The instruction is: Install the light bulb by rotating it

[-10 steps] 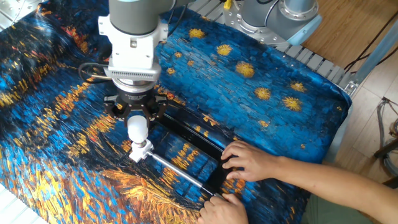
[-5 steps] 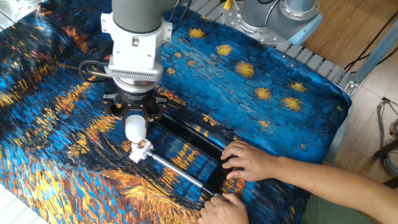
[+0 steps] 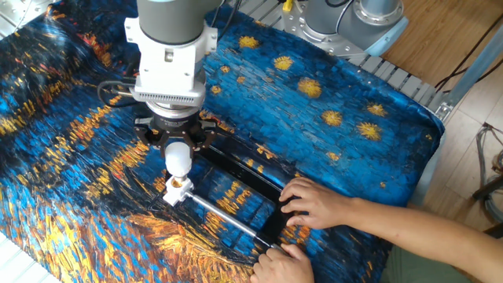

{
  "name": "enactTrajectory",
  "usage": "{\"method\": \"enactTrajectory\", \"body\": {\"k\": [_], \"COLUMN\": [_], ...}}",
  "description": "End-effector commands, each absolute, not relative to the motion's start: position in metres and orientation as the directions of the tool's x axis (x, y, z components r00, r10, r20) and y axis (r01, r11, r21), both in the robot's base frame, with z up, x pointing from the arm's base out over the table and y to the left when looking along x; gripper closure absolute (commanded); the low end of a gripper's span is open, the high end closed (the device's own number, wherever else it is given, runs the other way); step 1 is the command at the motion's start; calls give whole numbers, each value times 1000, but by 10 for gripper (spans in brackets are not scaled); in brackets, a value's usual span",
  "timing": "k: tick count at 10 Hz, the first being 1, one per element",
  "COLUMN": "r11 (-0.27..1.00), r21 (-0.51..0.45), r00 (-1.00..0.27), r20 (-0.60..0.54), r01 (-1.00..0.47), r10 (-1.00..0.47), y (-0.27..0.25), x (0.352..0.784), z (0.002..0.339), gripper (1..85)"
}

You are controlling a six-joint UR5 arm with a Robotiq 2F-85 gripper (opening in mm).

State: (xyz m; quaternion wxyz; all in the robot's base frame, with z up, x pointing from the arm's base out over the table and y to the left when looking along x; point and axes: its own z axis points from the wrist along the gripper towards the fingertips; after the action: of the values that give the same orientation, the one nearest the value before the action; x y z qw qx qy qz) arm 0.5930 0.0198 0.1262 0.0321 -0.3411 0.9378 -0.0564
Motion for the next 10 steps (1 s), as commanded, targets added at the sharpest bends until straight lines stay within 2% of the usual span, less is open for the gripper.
{"method": "enactTrajectory", "body": {"k": [1,7,10], "r11": [764,766,761], "r21": [-121,-105,-115], "r00": [-770,-769,-766], "r20": [0,-19,6], "r01": [-633,-634,-639], "r10": [-638,-639,-642], "y": [18,34,27], "x": [595,612,607], "z": [120,116,121], "gripper": [847,847,847]}}
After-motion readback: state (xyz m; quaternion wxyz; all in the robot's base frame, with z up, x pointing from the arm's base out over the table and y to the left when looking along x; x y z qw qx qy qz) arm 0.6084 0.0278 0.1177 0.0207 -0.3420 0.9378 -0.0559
